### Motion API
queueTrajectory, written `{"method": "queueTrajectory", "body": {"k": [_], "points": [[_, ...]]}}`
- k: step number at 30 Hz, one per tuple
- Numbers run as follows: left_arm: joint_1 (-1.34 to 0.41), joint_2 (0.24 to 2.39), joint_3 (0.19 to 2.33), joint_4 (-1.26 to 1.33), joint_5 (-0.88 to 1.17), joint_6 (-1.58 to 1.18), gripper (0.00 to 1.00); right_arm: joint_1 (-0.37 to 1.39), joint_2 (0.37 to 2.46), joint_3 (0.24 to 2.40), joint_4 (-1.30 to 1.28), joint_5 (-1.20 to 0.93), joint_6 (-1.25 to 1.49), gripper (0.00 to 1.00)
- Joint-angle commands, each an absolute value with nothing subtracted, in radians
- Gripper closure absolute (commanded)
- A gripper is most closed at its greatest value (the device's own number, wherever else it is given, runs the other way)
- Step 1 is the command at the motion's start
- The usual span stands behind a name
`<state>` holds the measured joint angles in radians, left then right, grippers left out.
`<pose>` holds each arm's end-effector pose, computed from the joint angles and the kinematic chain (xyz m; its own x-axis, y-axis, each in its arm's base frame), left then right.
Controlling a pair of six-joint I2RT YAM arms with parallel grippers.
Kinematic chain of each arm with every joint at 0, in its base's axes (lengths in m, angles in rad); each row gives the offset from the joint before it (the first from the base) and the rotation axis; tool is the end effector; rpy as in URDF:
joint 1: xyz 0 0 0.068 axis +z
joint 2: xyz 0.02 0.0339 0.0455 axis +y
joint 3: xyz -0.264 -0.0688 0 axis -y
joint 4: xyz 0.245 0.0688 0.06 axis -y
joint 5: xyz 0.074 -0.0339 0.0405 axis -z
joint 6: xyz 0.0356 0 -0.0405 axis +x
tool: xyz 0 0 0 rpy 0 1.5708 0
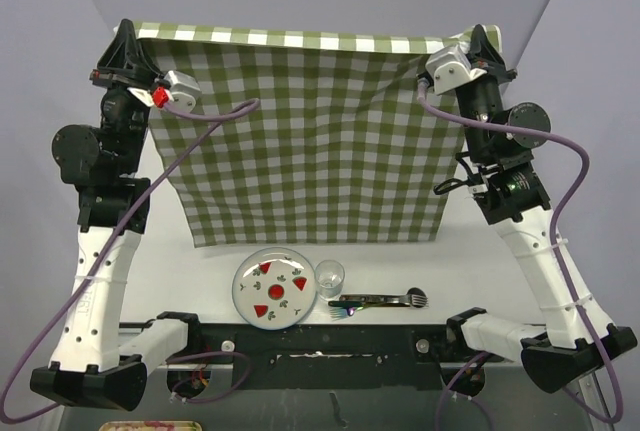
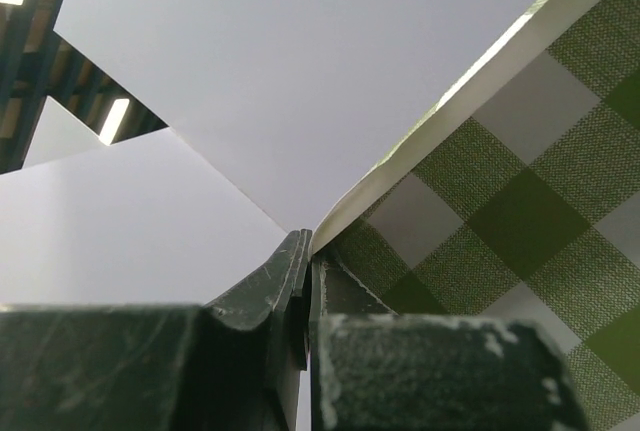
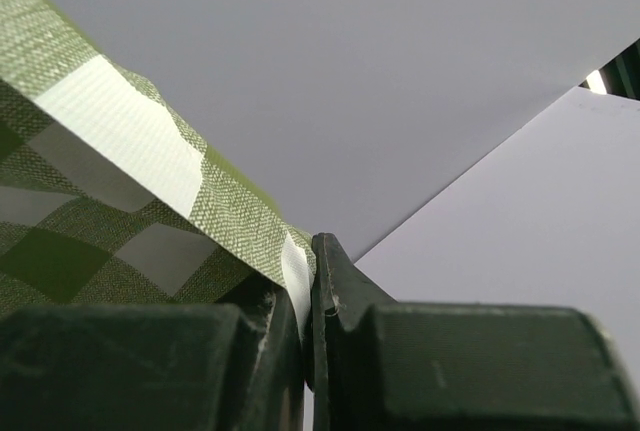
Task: Set the dinner table for one person
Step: Flatten out the napkin at the center of the board.
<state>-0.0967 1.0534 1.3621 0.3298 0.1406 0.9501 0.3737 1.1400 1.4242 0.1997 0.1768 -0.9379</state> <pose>0.1910 -0.0235 0.5397 0.5139 0.7594 -0.3991 -0.3618 0.6137 0.7018 0.2114 0.0762 0.5304 0.4291 -0.6843 -0.5896 0.2224 0.7126 -0.6653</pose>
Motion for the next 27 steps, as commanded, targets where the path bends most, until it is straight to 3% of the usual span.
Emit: {"method": "queueTrajectory", "body": {"k": [1,12,17,27], "points": [[-0.04,1.052,1.4,0.356,-0.059,0.982,1.0,0.319,1.099,1.431,0.241,0.317,-0.952,1.0],[-0.072,1.2,1.289,0.327,-0.085,0.998,1.0,0.316,1.196,1.366,0.187,0.288,-0.971,1.0],[-0.109,1.332,1.229,0.432,-0.111,1.051,1.0,0.302,1.285,1.345,0.203,0.288,-0.954,1.0],[-0.131,1.68,1.424,0.482,-0.14,1.096,1.0,0.273,1.489,1.42,0.185,0.29,-0.892,1.0]]}}
